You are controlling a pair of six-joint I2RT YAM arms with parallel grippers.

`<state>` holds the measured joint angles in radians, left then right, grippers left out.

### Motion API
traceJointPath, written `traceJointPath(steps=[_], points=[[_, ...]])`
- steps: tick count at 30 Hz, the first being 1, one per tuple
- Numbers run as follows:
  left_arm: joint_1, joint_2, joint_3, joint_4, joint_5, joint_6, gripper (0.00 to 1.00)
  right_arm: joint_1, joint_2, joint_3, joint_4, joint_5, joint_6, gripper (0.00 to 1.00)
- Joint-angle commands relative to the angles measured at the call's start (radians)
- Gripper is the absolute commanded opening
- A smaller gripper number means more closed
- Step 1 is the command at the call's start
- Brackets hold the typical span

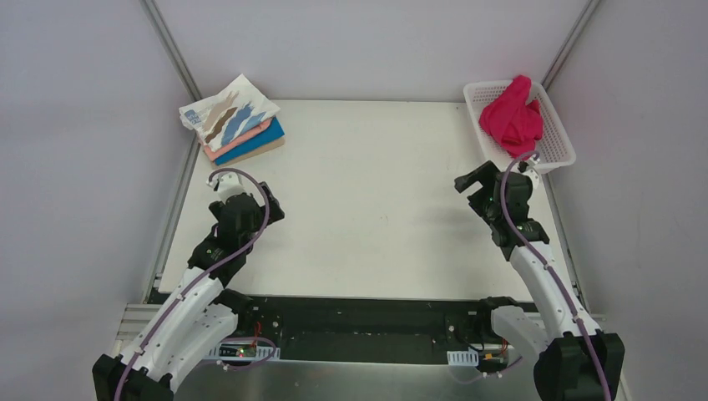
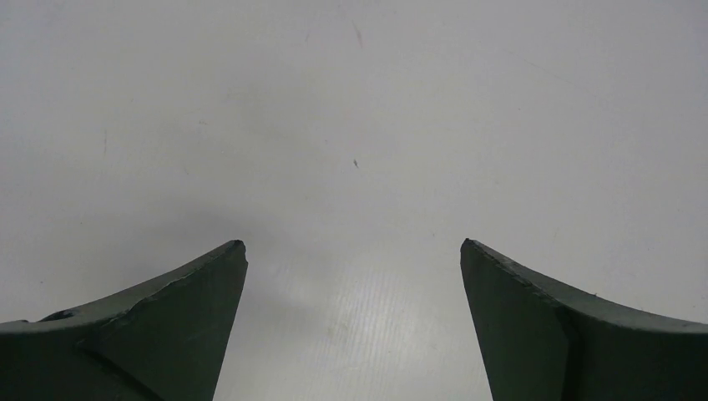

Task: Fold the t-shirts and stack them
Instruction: Grab crumpled tshirt from bin with the right arm

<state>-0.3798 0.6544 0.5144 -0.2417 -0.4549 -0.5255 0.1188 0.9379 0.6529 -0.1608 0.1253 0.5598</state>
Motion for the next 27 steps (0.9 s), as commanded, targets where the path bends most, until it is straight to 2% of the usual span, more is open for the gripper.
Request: traceJointPath(steps=[1, 3, 5, 8, 10, 12, 19, 27], points=[[-0.004, 0.052, 0.078, 0.089, 0.054, 0.040, 1.00, -0.005, -0.032, 0.061, 0.072, -0.045, -0.012, 1.00], [-0.004, 0.099, 0.104, 0.118, 0.072, 0.042, 1.00, -0.005, -0.006, 0.101, 0.089, -0.077, -0.050, 1.00], [-0.004, 0.155, 0.128, 0.145, 0.098, 0.047, 1.00, -0.005, 0.088, 0.208, 0.026, -0.093, -0.109, 0.99], [-0.004, 0.230, 0.178, 0.160, 0.131, 0.048, 1.00, -0.006, 0.246, 0.441, -0.158, 0.049, -0.154, 1.00], [-0.004, 0.269, 0.206, 0.170, 0.147, 0.056, 1.00, -0.023, 0.346, 0.555, -0.202, 0.175, -0.177, 1.00], [-0.004, 0.295, 0.224, 0.176, 0.150, 0.059, 1.00, -0.063, 0.453, 0.661, -0.216, 0.215, -0.197, 1.00], [-0.004, 0.328, 0.211, 0.211, 0.126, 0.059, 1.00, -0.224, 0.869, 1.117, -0.308, 0.129, -0.223, 0.99], [-0.004, 0.382, 0.201, 0.237, 0.113, 0.050, 1.00, -0.303, 1.302, 1.568, -0.317, 0.110, -0.312, 0.99]])
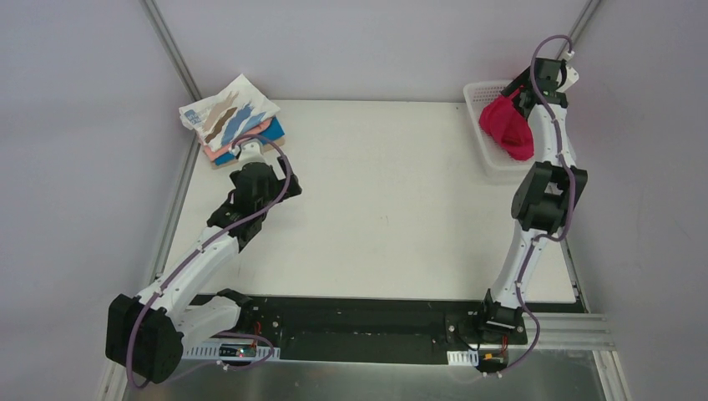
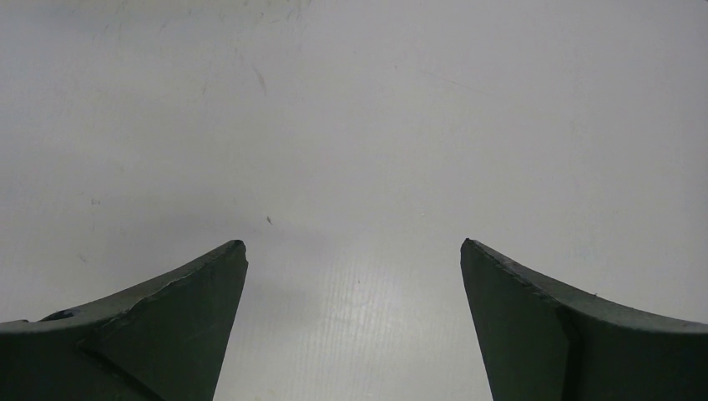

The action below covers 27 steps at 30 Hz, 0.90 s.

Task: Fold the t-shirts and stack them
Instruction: Grab crumpled tshirt from bin with the right arm

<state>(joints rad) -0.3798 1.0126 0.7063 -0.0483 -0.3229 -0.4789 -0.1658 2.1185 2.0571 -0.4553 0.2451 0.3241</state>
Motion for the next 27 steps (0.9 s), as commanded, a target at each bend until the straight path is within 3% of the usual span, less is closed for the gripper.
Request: traceJointPath(steps=[1, 7, 10, 12, 16, 19, 27], points=[[-0.004, 0.031, 0.012, 0.044, -0.023, -0.003, 1.00, -0.023, 0.162, 0.193, -0.003, -0.008, -0.085, 0.99], [-0.004, 0.071, 0.035, 0.043, -0.030, -0.022, 1.00, -0.063, 0.333, 0.220, 0.187, -0.049, -0.027, 0.99], [-0.004, 0.076, 0.040, 0.044, -0.028, -0.028, 1.00, -0.078, 0.396, 0.244, 0.216, -0.117, 0.051, 0.91], [-0.004, 0.074, 0.042, 0.044, -0.030, -0.029, 1.00, -0.083, 0.428, 0.261, 0.247, -0.169, 0.085, 0.73], [-0.004, 0.064, 0.044, 0.044, -0.021, -0.027, 1.00, -0.089, 0.442, 0.321, 0.257, -0.263, 0.120, 0.20], [-0.004, 0.041, 0.036, 0.043, -0.012, -0.025, 1.00, -0.092, 0.383, 0.344, 0.264, -0.288, 0.135, 0.00], [-0.004, -0.080, -0.019, 0.013, 0.025, -0.023, 1.00, -0.079, 0.022, 0.237, 0.238, -0.421, 0.122, 0.00]])
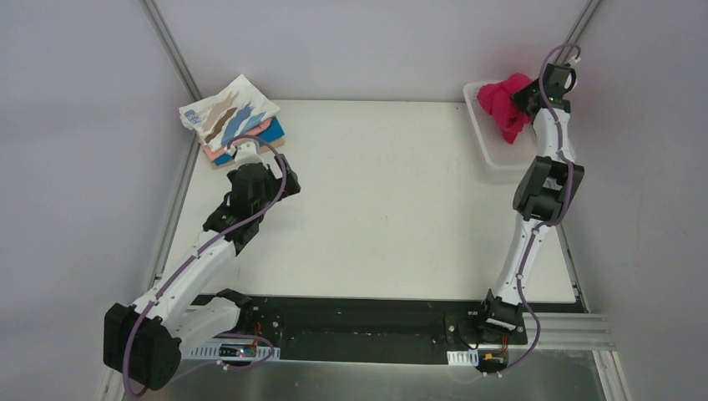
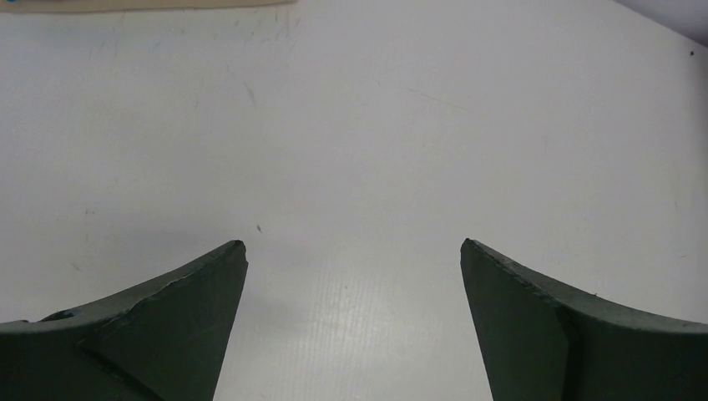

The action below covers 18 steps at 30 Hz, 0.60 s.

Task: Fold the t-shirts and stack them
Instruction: Grab crumpled tshirt from bin with the right arm, then move the tshirt to the center of the board

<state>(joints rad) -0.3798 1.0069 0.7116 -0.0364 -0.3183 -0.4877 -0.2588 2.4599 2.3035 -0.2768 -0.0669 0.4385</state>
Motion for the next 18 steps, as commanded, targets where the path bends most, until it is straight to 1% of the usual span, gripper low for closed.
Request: traceJointPath(steps=[1, 6, 9, 14, 18], points=[[-0.004, -0.098, -0.036, -0.007, 0.021, -0.019, 1.00, 0.021, -0.363, -0.017, 0.036, -0.127, -0.003, 0.00], [-0.004, -0.216, -0.091, -0.075, -0.010, -0.052, 1.00, 0.087, -0.521, 0.024, -0.140, -0.263, -0.062, 0.00], [-0.004, -0.297, -0.117, -0.125, -0.013, -0.068, 1.00, 0.159, -0.603, 0.005, -0.196, -0.339, -0.085, 0.00], [-0.004, -0.411, -0.161, -0.192, -0.022, -0.104, 1.00, 0.318, -0.707, -0.043, -0.240, -0.457, -0.140, 0.00], [-0.004, -0.477, -0.178, -0.253, -0.048, -0.133, 1.00, 0.461, -0.732, -0.045, -0.288, -0.625, -0.202, 0.00]])
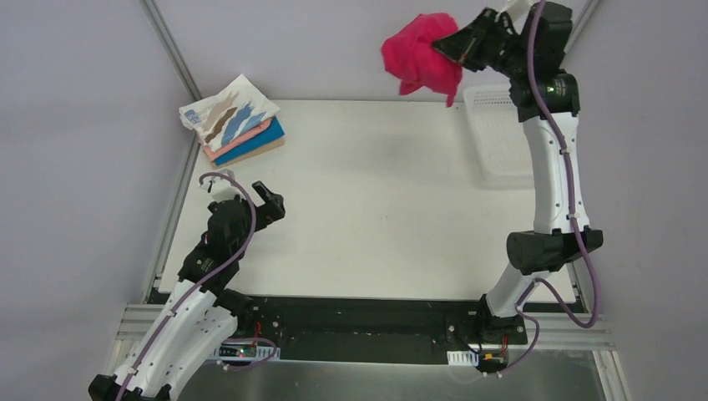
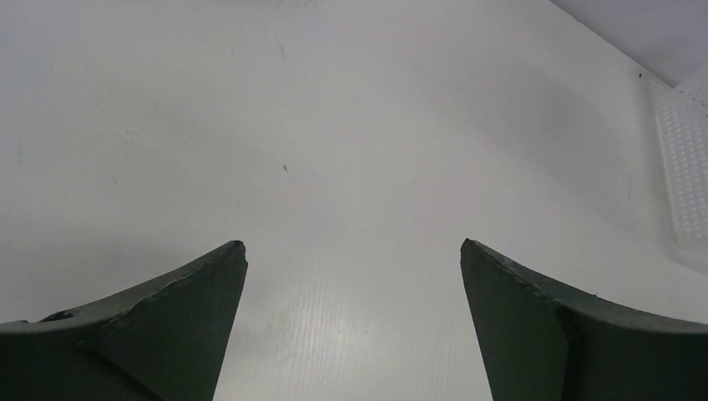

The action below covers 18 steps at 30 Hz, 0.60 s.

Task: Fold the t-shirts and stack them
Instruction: Move the tshirt to the center of the board

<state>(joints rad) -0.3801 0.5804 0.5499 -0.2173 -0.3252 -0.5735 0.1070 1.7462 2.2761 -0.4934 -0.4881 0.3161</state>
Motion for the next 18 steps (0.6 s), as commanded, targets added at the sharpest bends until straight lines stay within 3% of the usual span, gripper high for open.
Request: traceJointPath(steps=[1, 4, 8, 12, 14, 18], points=[[-0.003, -0.062, -0.015, -0.089, -0.045, -0.054, 1.00, 0.124, -0.019, -0.020, -0.085, -0.241, -0.100, 0.00], [-0.004, -0.081, -0.009, -0.133, -0.056, -0.068, 1.00, 0.231, -0.009, -0.028, -0.171, -0.262, -0.234, 0.00], [-0.003, -0.096, -0.002, -0.172, -0.057, -0.080, 1.00, 0.341, 0.020, -0.078, -0.371, -0.191, -0.568, 0.00], [-0.003, -0.096, -0.006, -0.187, -0.062, -0.091, 1.00, 0.396, 0.031, -0.254, -0.491, -0.174, -0.812, 0.00], [-0.003, -0.086, -0.007, -0.188, -0.067, -0.099, 1.00, 0.403, 0.014, -0.396, -0.463, -0.167, -0.872, 0.04], [-0.003, -0.045, 0.004, -0.188, -0.059, -0.103, 1.00, 0.389, -0.033, -0.705, -0.230, -0.008, -0.756, 0.10]])
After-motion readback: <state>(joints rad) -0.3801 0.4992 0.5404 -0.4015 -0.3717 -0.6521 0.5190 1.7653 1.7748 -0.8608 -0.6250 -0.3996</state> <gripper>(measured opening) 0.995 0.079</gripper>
